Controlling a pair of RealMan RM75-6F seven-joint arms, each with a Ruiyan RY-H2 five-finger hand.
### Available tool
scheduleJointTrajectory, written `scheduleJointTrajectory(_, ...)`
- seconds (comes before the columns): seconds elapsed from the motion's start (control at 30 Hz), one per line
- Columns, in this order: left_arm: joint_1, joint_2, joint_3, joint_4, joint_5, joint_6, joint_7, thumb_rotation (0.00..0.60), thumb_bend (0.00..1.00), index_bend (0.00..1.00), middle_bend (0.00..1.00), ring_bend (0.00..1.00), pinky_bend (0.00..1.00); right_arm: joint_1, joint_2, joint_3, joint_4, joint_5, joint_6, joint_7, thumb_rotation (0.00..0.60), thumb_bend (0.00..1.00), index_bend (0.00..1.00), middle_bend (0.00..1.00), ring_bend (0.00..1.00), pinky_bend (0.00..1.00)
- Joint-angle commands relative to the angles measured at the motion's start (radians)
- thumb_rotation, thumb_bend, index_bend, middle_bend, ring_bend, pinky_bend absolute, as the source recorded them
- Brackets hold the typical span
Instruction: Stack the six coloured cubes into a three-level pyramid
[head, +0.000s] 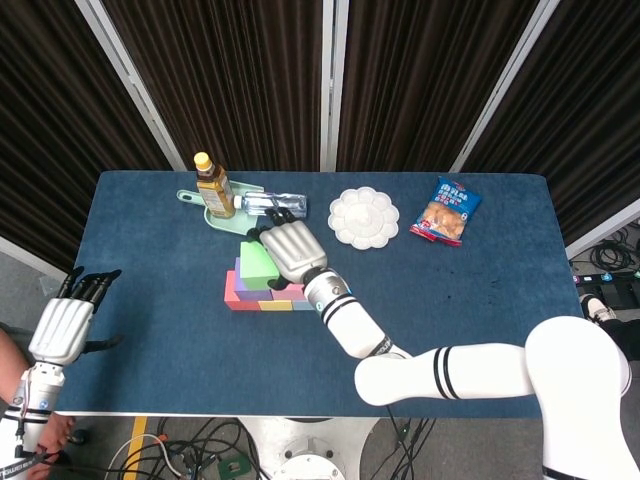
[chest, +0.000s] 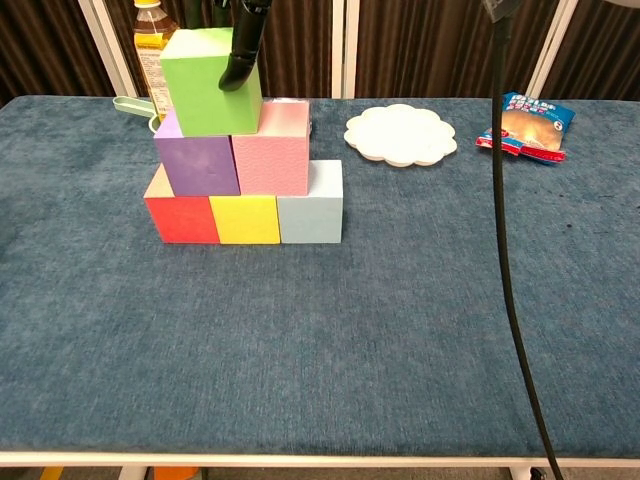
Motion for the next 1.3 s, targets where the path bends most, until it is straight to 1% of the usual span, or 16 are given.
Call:
scheduleJointTrajectory(0.03, 0.0, 0.0, 0.0, -0.001, 0.0, 0.001, 0.001, 0.6, 0.04, 0.11, 0.15, 0.15, 0.06, -0.005, -0.001, 0.003, -0.001, -0.005, 0.004, 0.002, 0.6, 0.14, 0.3, 0.34, 0.0, 0.0)
scheduleJointTrajectory(0.3, 0.0, 0.001, -0.001, -0.005, 0.001, 0.002, 0.005, 0.6, 0.04, 0.11, 0.15, 0.14, 0.06, -0.022, 0.002, 0.013, -0.013, -0.025, 0.008, 0.009, 0.6, 0.15, 0.31, 0.34, 0.0, 0.0)
scheduleJointTrajectory(0.8, 0.0, 0.0, 0.0, -0.008, 0.0, 0.0, 0.01, 0.6, 0.04, 0.11, 0.15, 0.14, 0.06, -0.032, 0.008, 0.011, -0.015, -0.009, -0.006, -0.006, 0.6, 0.14, 0.31, 0.34, 0.0, 0.0)
scheduleJointTrajectory(0.93, -0.001, -0.002, -0.001, -0.006, 0.0, 0.0, 0.009, 0.6, 0.04, 0.11, 0.15, 0.14, 0.06, -0.031, 0.005, 0.011, -0.015, -0.006, -0.009, -0.009, 0.6, 0.14, 0.3, 0.32, 0.0, 0.0)
scheduleJointTrajectory(0.97, -0.001, -0.002, -0.001, -0.005, 0.0, 0.0, 0.008, 0.6, 0.04, 0.11, 0.15, 0.14, 0.06, -0.031, 0.006, 0.011, -0.016, -0.006, -0.011, -0.009, 0.6, 0.14, 0.29, 0.31, 0.0, 0.0)
scheduleJointTrajectory(1.0, -0.001, -0.003, -0.001, -0.005, 0.0, 0.0, 0.008, 0.6, 0.04, 0.11, 0.15, 0.14, 0.06, -0.032, 0.007, 0.011, -0.018, -0.006, -0.014, -0.009, 0.6, 0.14, 0.26, 0.29, 0.0, 0.0)
scheduleJointTrajectory(1.13, -0.002, -0.005, -0.002, -0.001, 0.001, 0.001, 0.005, 0.6, 0.04, 0.11, 0.15, 0.14, 0.06, -0.034, 0.013, 0.011, -0.026, -0.007, -0.017, -0.01, 0.6, 0.13, 0.05, 0.21, 0.0, 0.0)
scheduleJointTrajectory(1.2, -0.003, -0.006, -0.002, 0.0, 0.002, 0.001, 0.004, 0.6, 0.04, 0.11, 0.15, 0.14, 0.06, -0.036, 0.019, 0.01, -0.032, -0.008, -0.018, -0.009, 0.6, 0.13, 0.0, 0.18, 0.0, 0.0)
scheduleJointTrajectory(1.3, -0.004, -0.007, -0.003, 0.002, 0.003, 0.001, 0.004, 0.6, 0.04, 0.11, 0.15, 0.15, 0.06, -0.041, 0.028, 0.01, -0.042, -0.009, -0.018, -0.007, 0.6, 0.13, 0.0, 0.13, 0.0, 0.0)
